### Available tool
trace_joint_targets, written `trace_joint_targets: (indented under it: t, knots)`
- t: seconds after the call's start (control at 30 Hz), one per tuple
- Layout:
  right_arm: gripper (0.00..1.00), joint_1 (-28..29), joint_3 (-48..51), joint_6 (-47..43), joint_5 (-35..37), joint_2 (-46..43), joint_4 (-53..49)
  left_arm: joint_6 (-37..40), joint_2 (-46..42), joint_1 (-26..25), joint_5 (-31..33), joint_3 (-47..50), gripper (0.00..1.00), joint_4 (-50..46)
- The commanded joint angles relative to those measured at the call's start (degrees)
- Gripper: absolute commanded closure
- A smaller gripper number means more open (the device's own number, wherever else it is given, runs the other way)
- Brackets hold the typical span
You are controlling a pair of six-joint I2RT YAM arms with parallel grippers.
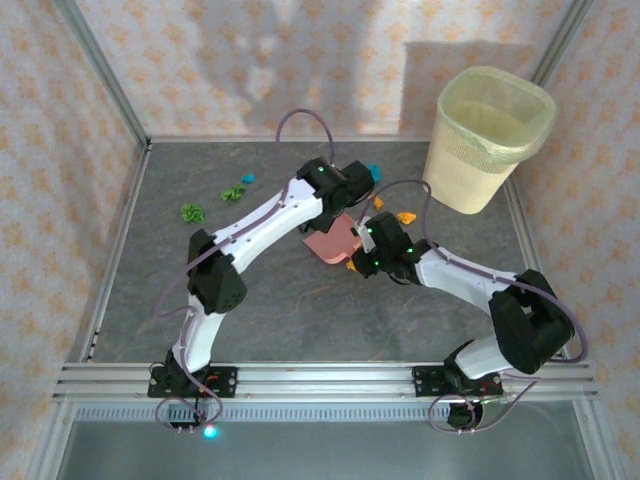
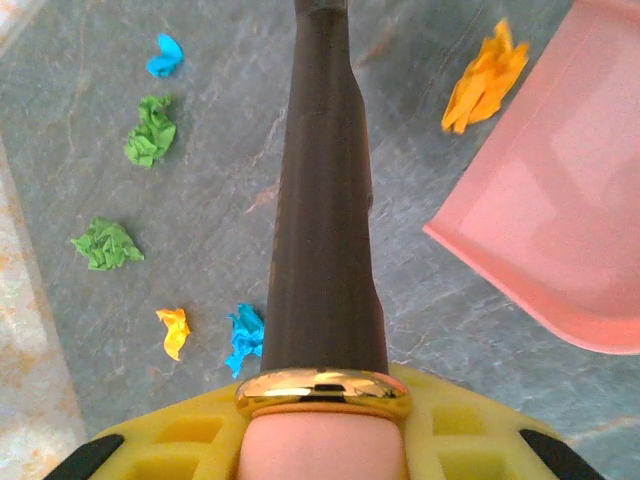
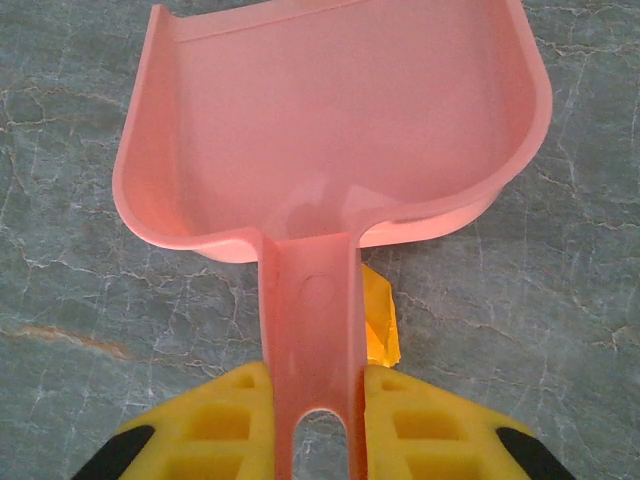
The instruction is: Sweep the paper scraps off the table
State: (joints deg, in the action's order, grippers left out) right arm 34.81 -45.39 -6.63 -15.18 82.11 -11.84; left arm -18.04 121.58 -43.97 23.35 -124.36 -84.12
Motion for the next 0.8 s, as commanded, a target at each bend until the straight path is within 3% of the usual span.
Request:
trace_joint_targets:
  t: [0.0,0.33,0.77]
  knots:
    - [1.00,-0.34,0.74,0.83,1.41,-1.52,2.15,1.59,0.11,0.46,1.81,-3.20,1.00,-5.09]
    - [1.00,-0.44,1.77,0.92,1.20,-2.33,2.90,4.38,-3.48,-0.90,-13.61,2.99,1.00,-0.50]
    - [1.00,-1.15,3.52,0.81,1.73,-3.75,4.76,6.26,-17.16,-4.14,-24.16,17.03,1.00,4.23]
